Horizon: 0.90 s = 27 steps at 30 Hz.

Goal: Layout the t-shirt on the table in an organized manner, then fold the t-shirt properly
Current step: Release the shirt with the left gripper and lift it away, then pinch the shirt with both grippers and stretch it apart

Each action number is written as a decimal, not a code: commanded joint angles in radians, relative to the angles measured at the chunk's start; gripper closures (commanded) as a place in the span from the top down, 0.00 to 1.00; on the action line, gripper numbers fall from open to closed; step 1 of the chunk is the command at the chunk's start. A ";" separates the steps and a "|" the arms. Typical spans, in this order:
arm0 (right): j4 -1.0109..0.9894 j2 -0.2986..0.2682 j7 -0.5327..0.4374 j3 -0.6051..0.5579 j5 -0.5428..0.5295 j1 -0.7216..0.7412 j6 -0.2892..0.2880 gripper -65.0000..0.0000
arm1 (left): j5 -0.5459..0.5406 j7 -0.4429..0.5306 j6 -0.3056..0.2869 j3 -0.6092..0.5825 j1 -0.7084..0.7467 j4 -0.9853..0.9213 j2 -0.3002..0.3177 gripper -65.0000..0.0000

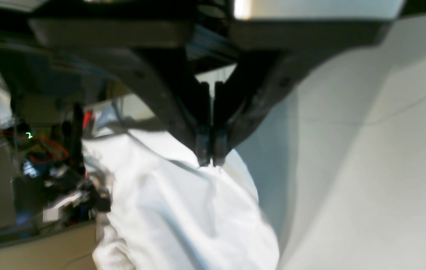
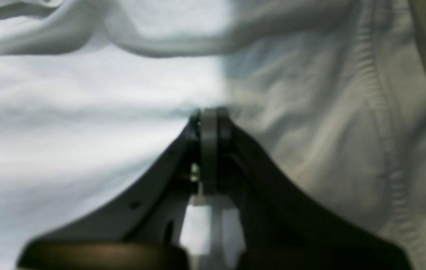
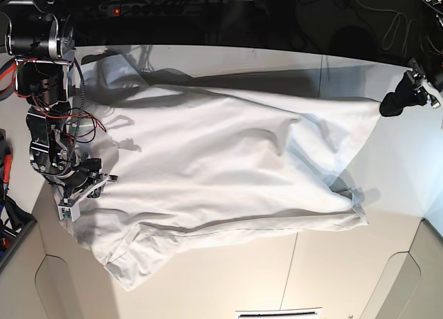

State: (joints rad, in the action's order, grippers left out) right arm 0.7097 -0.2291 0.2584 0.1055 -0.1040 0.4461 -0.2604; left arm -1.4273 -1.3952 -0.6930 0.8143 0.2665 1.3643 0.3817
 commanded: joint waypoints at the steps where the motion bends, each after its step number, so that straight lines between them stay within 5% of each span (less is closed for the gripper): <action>1: 0.001 -0.004 0.048 0.000 0.019 0.007 0.014 0.00 | -0.045 -0.001 -0.005 0.021 0.015 0.035 0.020 0.00; 14: 0.001 -0.003 0.048 0.000 0.018 0.007 0.014 0.00 | -0.046 -0.001 -0.005 0.045 0.117 0.085 0.018 0.00; 19: 0.001 -0.003 0.048 0.000 0.018 0.007 0.014 0.00 | 0.058 0.024 -0.005 0.045 0.116 0.085 0.018 0.01; 22: 0.002 -0.003 0.048 0.000 0.018 0.008 0.013 0.00 | 0.146 0.121 -0.005 0.045 0.116 0.085 0.018 0.39; 27: 0.002 -0.003 0.048 0.000 0.018 0.008 0.011 0.00 | 0.314 0.394 -0.005 0.039 0.100 0.085 0.017 0.45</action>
State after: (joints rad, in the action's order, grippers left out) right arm 0.7097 -0.2272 0.2577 0.1055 -0.1043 0.4465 -0.2604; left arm -1.0931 -1.0115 -0.6891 0.8501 0.3706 1.4338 0.3798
